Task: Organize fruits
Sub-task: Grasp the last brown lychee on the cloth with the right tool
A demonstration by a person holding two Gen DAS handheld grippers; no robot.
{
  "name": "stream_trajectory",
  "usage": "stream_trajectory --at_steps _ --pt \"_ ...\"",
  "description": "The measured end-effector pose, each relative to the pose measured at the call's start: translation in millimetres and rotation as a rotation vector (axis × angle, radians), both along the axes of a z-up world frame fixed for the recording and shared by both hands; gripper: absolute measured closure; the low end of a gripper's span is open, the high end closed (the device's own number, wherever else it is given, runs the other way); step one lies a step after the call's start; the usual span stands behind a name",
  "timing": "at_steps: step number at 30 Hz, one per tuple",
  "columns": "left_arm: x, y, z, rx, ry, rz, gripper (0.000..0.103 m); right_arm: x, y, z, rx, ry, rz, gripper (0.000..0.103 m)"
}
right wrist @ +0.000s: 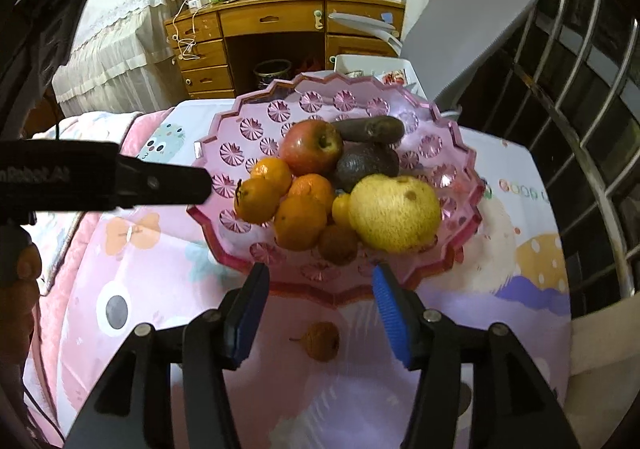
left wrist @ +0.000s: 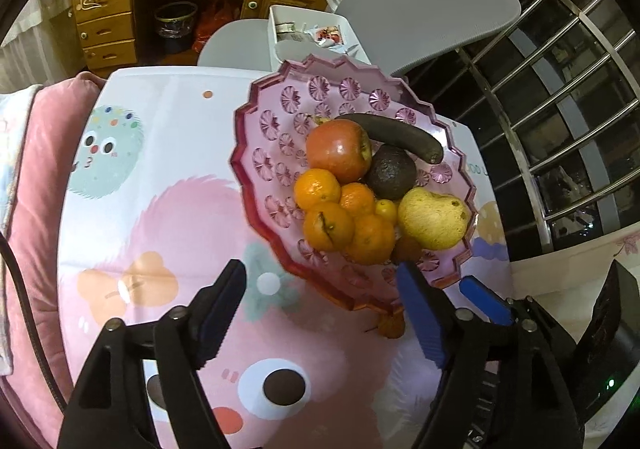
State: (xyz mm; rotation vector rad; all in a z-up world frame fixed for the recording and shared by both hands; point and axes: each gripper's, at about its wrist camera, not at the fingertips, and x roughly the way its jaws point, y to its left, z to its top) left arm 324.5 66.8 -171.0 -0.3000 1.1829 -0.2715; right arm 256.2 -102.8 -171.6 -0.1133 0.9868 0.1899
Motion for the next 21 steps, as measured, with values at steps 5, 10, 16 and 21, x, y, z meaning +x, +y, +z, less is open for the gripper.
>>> stream_trajectory --at_steps 5,10,16,21 --pt "-10 6 -5 0.021 0.018 0.011 0.020 -8 -11 -11 0.007 0.050 -0.074 0.049" --pt "-19 7 -15 0.030 0.041 0.009 0.020 -13 -24 -23 0.057 0.115 -0.160 0.049" --pt "-27 9 -30 0.037 0.080 -0.013 0.019 -14 -34 -40 0.114 0.202 -0.249 0.049" --pt "-31 14 -46 0.047 0.129 -0.035 0.019 -14 -31 -54 0.116 0.258 -0.293 0.049"
